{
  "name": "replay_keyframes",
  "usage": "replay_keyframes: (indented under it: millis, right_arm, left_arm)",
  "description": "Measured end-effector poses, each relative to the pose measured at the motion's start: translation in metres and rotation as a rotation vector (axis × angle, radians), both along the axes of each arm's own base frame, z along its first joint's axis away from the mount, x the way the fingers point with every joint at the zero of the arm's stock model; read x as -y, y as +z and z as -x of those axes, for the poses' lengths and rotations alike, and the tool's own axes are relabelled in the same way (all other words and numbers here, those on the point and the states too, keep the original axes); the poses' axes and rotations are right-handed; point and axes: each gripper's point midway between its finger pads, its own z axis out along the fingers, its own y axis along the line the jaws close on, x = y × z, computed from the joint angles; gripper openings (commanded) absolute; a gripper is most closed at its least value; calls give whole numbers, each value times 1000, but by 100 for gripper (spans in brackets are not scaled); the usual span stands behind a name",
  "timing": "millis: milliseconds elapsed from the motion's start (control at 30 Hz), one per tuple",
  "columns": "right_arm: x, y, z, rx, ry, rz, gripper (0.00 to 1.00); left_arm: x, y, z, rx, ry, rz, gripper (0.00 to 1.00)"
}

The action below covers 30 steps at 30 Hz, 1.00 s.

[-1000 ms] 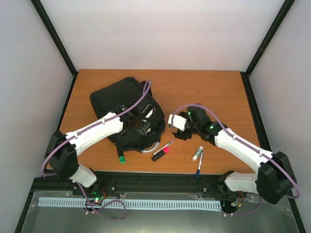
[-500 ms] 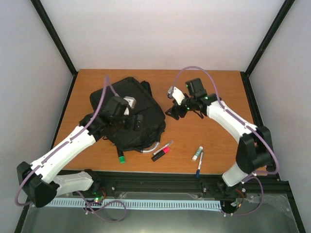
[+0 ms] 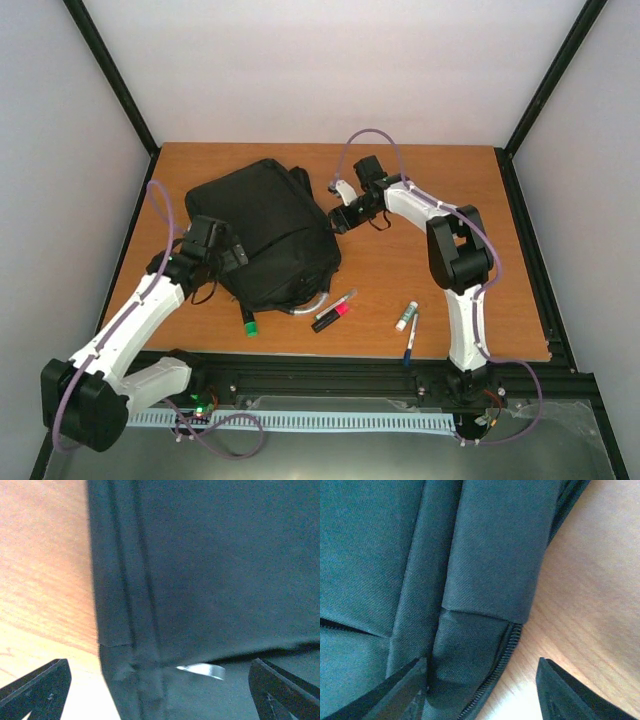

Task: Pack the student bag
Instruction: Adjust the student bag at the center of the board.

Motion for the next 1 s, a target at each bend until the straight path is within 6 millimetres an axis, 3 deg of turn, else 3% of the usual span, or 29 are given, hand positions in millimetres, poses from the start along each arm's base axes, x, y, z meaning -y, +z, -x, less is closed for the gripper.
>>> replay_keyframes:
  millis: [133, 267, 467, 567, 667, 767, 867, 1000]
  right_arm:
    - [-4, -15, 7, -84, -5, -28, 45]
    - [-10, -10, 12, -118, 6, -78, 21]
    - [-13, -8, 19, -160, 25, -138, 12]
    - [-8, -9, 19, -176, 17, -154, 10]
    - [9, -11, 10, -192, -26, -166, 8]
    - [35, -12, -4, -200, -88, -175, 7]
    - [64, -11, -15, -199, -152, -176, 7]
    - [100, -9, -16, -186, -222, -151, 8]
  left_arm:
    - [-17, -28, 5, -37, 116, 84, 100]
    - [-8, -57, 4, -95, 117, 143, 97]
    - [17, -82, -17, -143, 48, 209, 89]
    - [25, -82, -31, -163, 15, 194, 87]
    - [41, -75, -57, -153, -38, 187, 85]
    - [70, -73, -75, -141, -127, 183, 85]
    - [106, -72, -85, -131, -227, 171, 84]
    - [142, -71, -83, -120, -334, 160, 83]
